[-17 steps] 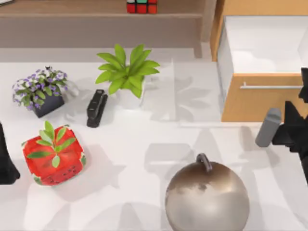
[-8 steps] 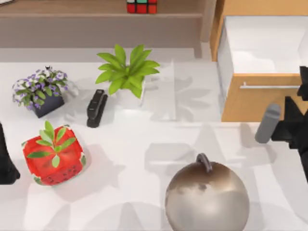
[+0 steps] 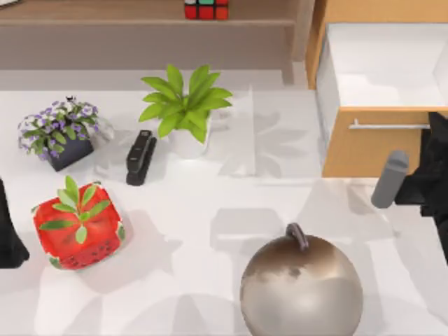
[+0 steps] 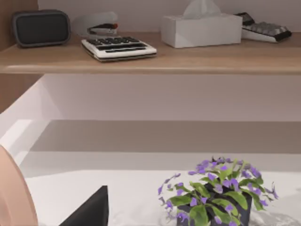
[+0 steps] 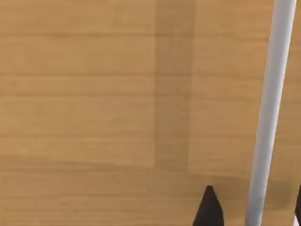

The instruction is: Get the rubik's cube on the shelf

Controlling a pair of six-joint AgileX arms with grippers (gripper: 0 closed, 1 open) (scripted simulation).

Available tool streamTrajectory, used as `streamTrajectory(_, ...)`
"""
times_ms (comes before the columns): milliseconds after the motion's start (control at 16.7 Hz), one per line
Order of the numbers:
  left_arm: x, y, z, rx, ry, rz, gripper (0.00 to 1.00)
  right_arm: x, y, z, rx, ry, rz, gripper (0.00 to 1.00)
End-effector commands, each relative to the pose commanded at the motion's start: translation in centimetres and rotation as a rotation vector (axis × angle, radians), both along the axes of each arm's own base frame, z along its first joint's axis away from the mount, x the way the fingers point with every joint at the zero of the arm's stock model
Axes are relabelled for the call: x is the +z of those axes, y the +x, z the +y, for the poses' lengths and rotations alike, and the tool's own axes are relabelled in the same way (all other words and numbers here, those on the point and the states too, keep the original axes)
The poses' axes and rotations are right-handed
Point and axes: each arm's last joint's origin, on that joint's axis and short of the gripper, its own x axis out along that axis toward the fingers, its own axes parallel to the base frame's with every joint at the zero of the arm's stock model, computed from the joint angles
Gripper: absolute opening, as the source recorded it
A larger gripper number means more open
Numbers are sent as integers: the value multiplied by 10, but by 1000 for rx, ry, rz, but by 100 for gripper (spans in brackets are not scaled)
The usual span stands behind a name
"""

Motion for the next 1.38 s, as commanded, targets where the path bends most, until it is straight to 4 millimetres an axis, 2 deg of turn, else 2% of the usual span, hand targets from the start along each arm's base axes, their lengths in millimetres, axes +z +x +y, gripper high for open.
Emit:
streamTrajectory(120,0,0,0,0,0,0,100,0,0,0,0,0,0,2)
streamTrajectory(180,0,0,0,0,0,0,100,0,0,0,0,0,0,0)
streamTrajectory(720,0,0,0,0,0,0,100,-1,0,0,0,2,5,0)
streamTrajectory(900,0,0,0,0,0,0,100,0,15,0,-3,2,-1,0)
streamTrajectory(1200,0,0,0,0,0,0,100,-1,51,0,1,2,5,0)
streamTrajectory(1380,0,0,0,0,0,0,100,-1,63,0,1,1,6,0)
